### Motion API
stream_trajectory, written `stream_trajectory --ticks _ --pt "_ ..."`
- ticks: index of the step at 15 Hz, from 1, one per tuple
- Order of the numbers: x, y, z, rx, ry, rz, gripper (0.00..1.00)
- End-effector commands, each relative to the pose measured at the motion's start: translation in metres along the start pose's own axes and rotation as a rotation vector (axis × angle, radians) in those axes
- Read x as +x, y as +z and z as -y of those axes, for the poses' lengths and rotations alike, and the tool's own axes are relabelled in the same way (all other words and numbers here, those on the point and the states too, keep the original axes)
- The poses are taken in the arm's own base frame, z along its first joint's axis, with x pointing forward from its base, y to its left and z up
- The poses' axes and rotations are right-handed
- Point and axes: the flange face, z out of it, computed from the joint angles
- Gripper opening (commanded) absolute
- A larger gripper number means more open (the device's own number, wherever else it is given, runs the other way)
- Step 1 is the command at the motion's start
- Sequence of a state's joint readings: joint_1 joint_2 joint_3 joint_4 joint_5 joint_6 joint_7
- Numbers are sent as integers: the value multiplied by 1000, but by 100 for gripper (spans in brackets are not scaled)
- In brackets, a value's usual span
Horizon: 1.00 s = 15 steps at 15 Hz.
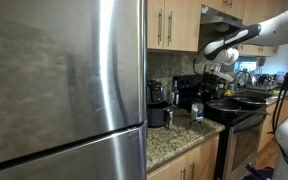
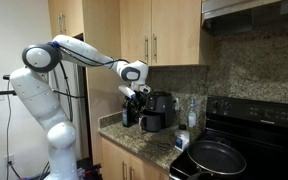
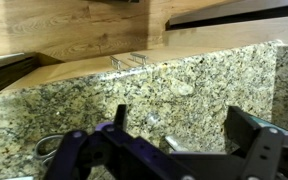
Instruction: Close the drawer of the air fryer
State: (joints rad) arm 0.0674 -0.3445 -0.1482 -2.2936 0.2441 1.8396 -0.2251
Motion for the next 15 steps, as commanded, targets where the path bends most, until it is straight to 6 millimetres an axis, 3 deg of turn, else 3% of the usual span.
stream_trajectory --ticks 1,4,5,6,10,15 --pt "69 60 -4 17 -26 15 100" --pt "123 108 14 -50 -51 -48 100" --pt "130 112 20 -62 -50 -61 100" --pt "105 102 10 -46 -42 -44 100" --pt "135 129 23 -65 -83 -47 100" --pt "164 154 76 -123 -308 -247 100"
